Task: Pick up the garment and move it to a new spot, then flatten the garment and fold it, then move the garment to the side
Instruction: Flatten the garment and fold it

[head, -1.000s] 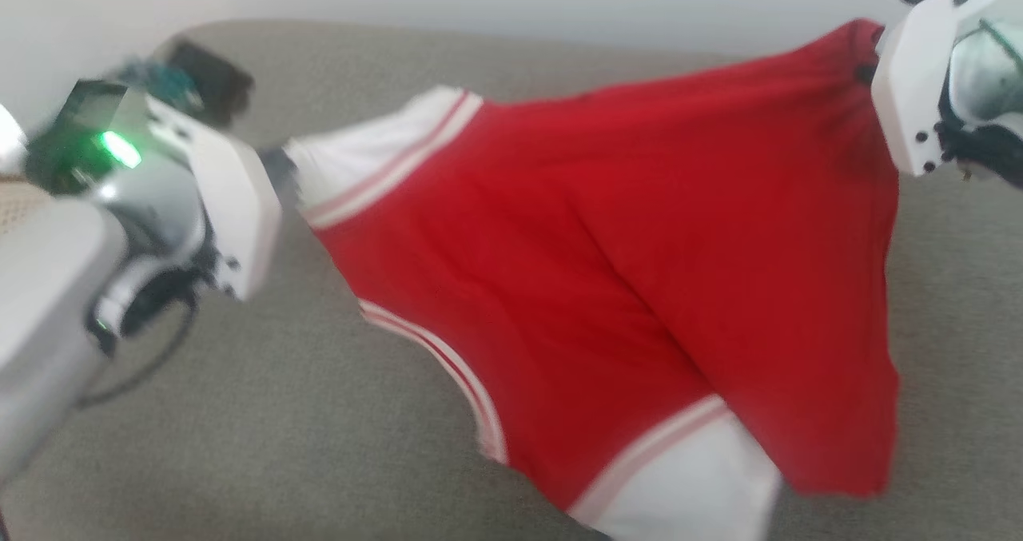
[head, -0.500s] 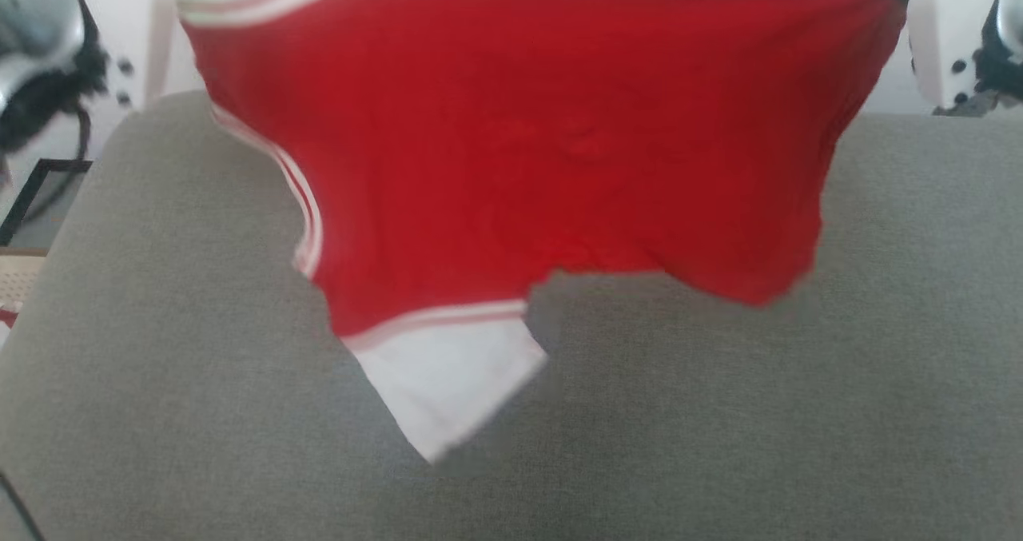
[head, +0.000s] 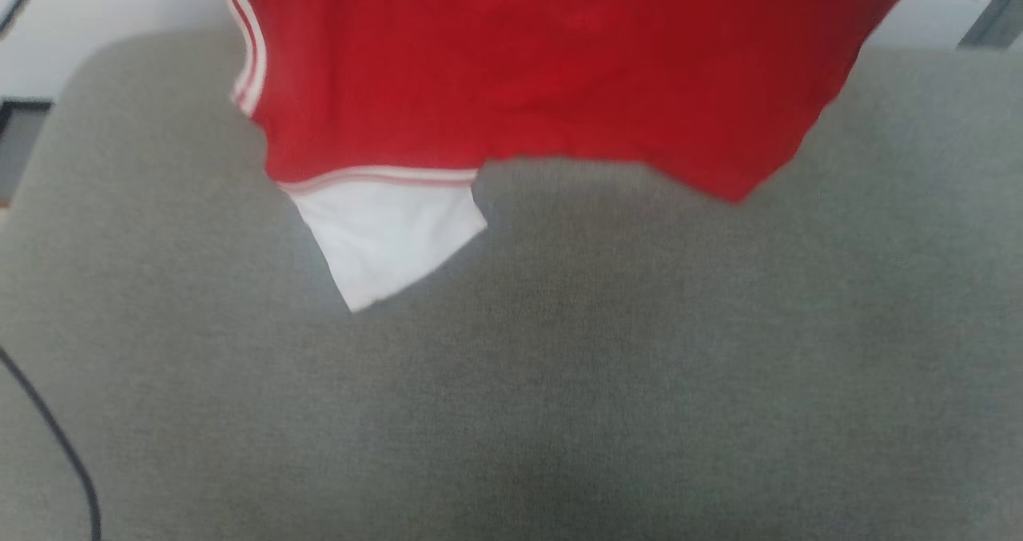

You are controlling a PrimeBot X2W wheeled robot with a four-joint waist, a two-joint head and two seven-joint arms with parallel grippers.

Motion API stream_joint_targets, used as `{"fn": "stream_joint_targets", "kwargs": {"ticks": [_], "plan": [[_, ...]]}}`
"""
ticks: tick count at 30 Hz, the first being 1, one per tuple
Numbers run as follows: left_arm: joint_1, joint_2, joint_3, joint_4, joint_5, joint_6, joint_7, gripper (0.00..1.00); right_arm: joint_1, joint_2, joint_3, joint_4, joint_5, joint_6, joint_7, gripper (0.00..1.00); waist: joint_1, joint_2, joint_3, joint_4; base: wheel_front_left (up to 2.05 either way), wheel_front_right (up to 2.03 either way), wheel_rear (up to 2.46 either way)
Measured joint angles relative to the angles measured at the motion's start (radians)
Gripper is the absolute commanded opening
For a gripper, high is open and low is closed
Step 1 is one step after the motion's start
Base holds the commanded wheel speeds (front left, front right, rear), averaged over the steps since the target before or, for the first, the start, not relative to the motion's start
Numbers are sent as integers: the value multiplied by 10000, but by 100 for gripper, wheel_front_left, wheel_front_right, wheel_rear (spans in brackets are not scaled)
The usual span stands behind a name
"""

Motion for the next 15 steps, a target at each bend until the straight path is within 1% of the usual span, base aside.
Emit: {"fn": "stream_joint_targets", "kwargs": {"ticks": [3,6,9,11,15], "plan": [[-652,-309,79,468,399,173,-746,0,-498,245,-347,437,-587,0,-564,0,0,0,593,-29,0,0,0],[-1335,-610,127,965,803,376,-1519,0,-1032,495,-725,988,-1360,0,-1377,0,0,0,1236,-60,0,0,0],[-1992,-884,207,1521,1122,658,-2205,0,-1553,823,-1266,1609,-2278,0,-2433,0,0,0,1883,-95,0,0,0],[-2455,-1005,238,1864,1377,851,-2744,0,-1904,1041,-1687,1956,-2986,0,-3331,0,0,0,2293,-118,0,0,0],[-3284,-1241,359,2445,1831,1304,-4086,0,-2580,1384,-2673,2721,-4508,0,-5039,0,0,0,3010,-160,0,0,0]]}}
